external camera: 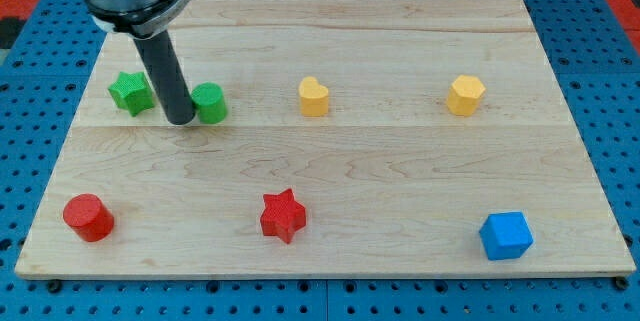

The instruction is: Move the green star diagonal to the top left of the green circle

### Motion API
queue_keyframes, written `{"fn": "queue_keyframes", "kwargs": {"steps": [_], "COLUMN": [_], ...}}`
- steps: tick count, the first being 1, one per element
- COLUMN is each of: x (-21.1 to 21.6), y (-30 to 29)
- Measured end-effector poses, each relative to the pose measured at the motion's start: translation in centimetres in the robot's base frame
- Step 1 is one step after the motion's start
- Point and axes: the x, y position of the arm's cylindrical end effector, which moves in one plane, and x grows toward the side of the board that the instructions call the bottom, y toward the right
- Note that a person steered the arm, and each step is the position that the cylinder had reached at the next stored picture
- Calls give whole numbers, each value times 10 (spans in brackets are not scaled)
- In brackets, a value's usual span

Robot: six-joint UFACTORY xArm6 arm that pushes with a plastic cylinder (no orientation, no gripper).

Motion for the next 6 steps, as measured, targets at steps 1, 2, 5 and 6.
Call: {"fn": "queue_keyframes", "kwargs": {"steps": [1, 2, 5, 6], "x": [-3, 0, 22, -12], "y": [44, 70, -103, -106]}}
